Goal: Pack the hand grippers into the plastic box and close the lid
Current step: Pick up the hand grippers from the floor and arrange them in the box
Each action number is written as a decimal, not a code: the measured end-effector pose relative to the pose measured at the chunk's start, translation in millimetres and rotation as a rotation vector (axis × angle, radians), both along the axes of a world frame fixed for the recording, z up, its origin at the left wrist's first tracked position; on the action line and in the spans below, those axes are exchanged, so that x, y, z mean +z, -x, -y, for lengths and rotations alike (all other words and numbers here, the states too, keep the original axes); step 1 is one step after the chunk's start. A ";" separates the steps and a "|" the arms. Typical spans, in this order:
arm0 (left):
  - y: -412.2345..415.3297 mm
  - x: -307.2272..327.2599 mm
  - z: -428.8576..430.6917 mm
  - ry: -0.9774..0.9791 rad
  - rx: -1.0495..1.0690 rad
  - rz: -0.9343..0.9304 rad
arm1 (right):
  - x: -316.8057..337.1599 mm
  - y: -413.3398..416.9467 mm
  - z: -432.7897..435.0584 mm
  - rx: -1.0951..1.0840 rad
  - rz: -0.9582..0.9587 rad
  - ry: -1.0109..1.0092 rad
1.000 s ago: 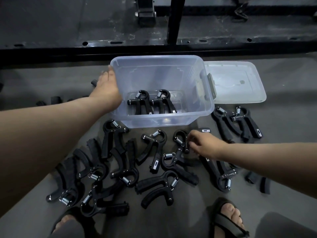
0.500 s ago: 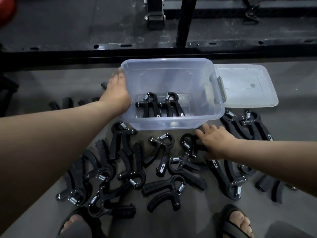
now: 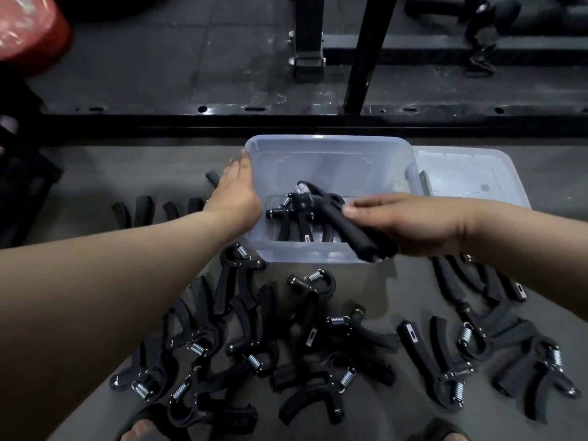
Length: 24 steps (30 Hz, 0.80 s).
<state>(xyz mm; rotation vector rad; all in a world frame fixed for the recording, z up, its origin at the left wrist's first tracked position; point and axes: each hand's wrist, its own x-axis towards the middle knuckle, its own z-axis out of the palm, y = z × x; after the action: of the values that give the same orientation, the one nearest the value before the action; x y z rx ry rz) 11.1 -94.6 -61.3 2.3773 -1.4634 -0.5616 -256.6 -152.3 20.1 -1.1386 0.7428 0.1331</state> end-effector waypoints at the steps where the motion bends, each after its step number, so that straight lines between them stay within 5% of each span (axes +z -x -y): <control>1: 0.3 -0.2 0.1 0.013 -0.004 0.002 | -4.1 -7.7 4.3 -0.060 -0.023 0.044; 8: -0.4 -1.7 -0.8 0.028 0.012 -0.005 | -64.1 -54.4 44.8 -0.330 -0.431 0.057; 17: -3.6 -2.5 -2.9 0.055 -0.026 -0.040 | -121.4 -113.0 38.8 -0.531 -0.285 -0.108; 21: -3.1 -1.1 -3.5 0.075 -0.023 -0.048 | -133.3 -131.0 35.1 -0.431 -0.374 0.100; 24: -2.0 -0.5 -4.1 0.083 -0.022 -0.052 | -136.0 -135.6 33.6 -0.096 -0.592 0.523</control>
<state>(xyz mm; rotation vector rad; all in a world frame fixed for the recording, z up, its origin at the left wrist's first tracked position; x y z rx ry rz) 13.1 -90.4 -61.7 2.2693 -1.4628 -0.5517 -121.0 -185.9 -115.9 -1.5790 1.4129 0.2059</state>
